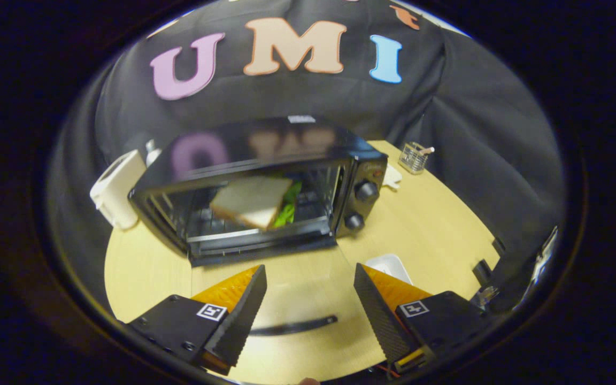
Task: Open the toaster oven, put the food inside, and close the toaster oven door.
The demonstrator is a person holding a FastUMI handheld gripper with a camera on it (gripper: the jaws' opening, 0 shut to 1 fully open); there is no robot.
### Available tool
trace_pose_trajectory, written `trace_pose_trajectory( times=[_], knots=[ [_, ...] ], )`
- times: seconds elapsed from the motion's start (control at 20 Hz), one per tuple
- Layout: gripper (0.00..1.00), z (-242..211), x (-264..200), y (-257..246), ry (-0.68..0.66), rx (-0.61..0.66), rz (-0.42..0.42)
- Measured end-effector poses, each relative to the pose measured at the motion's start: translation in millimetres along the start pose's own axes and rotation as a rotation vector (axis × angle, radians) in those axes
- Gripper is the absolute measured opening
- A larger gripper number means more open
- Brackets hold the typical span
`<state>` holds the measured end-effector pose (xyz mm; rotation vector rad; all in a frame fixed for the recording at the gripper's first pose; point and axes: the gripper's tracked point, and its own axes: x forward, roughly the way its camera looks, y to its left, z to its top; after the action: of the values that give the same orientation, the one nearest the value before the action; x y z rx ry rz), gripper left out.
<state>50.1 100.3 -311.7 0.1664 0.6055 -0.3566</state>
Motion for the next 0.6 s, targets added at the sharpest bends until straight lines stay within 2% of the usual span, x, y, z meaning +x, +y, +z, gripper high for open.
trace_pose_trajectory(
  times=[0.3,0.6],
  knots=[
    [1.0,-66.2,-42.4,26.8,0.144,-0.063,0.109],
    [1.0,-120.2,-49.1,47.3,0.242,-0.095,0.202]
  ],
)
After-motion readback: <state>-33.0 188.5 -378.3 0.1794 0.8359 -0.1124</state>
